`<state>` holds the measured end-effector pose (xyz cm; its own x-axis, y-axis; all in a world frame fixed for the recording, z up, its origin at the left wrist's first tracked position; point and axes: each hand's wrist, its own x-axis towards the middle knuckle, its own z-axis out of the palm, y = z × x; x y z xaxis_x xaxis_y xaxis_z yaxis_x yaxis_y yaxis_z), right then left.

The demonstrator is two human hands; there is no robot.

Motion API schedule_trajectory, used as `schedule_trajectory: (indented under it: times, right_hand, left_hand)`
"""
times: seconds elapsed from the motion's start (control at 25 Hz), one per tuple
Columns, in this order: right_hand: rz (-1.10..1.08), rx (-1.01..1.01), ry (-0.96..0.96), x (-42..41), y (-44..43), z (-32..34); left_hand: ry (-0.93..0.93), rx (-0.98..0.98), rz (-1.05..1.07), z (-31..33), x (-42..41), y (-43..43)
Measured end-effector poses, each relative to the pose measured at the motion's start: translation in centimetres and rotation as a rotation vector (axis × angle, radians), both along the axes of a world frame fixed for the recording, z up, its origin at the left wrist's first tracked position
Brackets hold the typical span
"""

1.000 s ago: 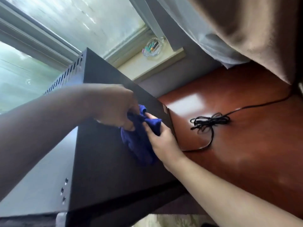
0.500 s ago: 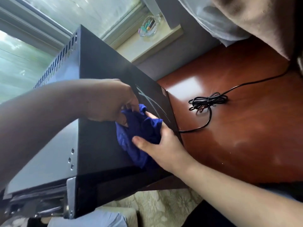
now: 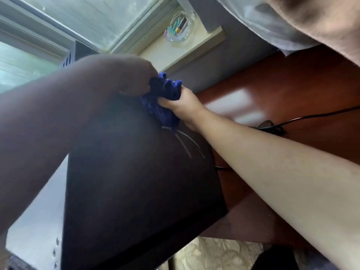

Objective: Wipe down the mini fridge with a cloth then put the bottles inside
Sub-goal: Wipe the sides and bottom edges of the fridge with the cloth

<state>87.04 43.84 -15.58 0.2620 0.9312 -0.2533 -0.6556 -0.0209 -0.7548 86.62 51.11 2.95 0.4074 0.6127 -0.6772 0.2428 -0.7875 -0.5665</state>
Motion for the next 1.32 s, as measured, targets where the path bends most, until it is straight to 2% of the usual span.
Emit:
schedule_trajectory:
  times: [0.12, 0.24, 0.44, 0.6, 0.72, 0.84, 0.96, 1.08, 1.32]
  right_hand:
    - [0.011, -0.025, 0.129, -1.0, -0.2, -2.5]
    - [-0.006, -0.068, 0.199, -2.8, -3.4, -5.1]
    - [0.065, -0.164, 0.255, -7.2, -15.0, -8.1]
    - [0.083, -0.216, 0.255, -10.2, -21.0, -6.4]
    - [0.057, -0.154, 0.243, -10.0, -19.8, -2.6]
    - [0.004, -0.016, 0.211, -7.3, -13.2, 1.1]
    - [-0.04, 0.075, 0.103, -4.1, -6.8, 2.7]
    - [-0.048, 0.029, 0.044, -2.7, -4.7, 1.2]
    - [-0.011, -0.229, 0.128, -6.3, -11.1, -7.9]
  left_hand:
    - [0.154, -0.003, 0.022, -2.7, 1.5, -0.4]
    - [0.185, -0.013, -0.004, -5.5, 1.6, -3.5]
    - [0.309, -0.262, -0.036, -9.9, -1.3, -10.6]
    - [0.347, -0.365, -0.037, -9.1, -3.0, -14.7]
    - [0.297, -0.358, 0.048, -4.4, -3.0, -13.4]
    - [0.088, -0.271, 0.171, 2.0, -2.6, -9.1]
    - [-0.119, -0.156, 0.158, 5.0, -2.2, -5.2]
    - [-0.195, -0.083, 0.104, 2.9, -1.8, -2.9]
    - [-0.043, -0.212, 0.073, -8.6, -2.9, -6.0]
